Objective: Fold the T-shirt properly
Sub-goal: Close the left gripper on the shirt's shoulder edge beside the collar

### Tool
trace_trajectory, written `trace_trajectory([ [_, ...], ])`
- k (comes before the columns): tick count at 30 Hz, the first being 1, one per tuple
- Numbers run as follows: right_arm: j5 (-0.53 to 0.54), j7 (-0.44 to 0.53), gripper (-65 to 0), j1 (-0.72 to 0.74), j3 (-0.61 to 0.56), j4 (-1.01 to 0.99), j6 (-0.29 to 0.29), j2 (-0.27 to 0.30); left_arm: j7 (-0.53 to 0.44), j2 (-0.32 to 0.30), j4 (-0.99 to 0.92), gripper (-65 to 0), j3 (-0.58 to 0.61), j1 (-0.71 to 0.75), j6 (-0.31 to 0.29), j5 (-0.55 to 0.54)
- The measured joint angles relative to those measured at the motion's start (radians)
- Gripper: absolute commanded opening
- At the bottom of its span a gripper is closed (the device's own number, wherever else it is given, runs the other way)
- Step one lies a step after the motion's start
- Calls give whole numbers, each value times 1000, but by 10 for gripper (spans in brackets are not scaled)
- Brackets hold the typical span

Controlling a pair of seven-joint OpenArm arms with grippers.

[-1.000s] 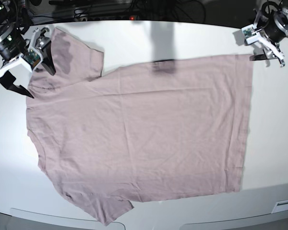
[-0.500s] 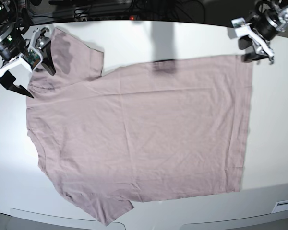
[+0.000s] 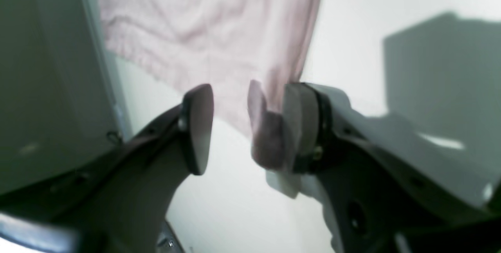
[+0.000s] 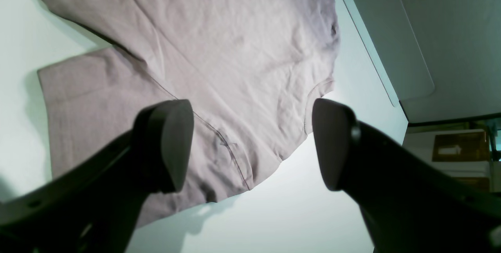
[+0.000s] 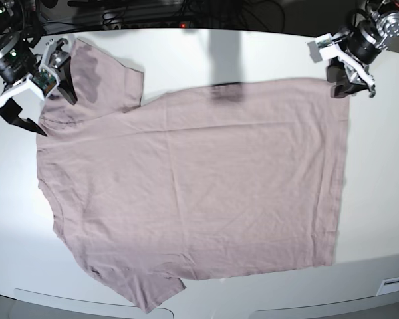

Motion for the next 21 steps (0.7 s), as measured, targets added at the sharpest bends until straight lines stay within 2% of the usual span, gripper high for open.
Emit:
trace_trajectory([
  [2,0,0,-183,0,0,0,-1,0,1,-4,-34,-360,-6,-5,23,8],
  [6,0,0,-183,0,0,0,0,0,-45,-7,-55,-360,-12,-7,30,10],
  [10,0,-1,-183,0,0,0,0,0,-39,9,-56,-361,-13,-10,30,12],
  [12,0,-1,-183,0,0,0,0,0,-38,13,-57,-413,-14,-12,29,12],
  [15,0,0,-183,0,0,0,0,0,-69,14,-68,-561,-14,-13,11,12],
  [17,0,0,-183,0,0,0,0,0,-72,15,-71,-635,-12,-15,5,12],
  [21,0,-3,-183,0,0,0,1,0,-75,16,-71,-650,-10,-18,-2,11],
])
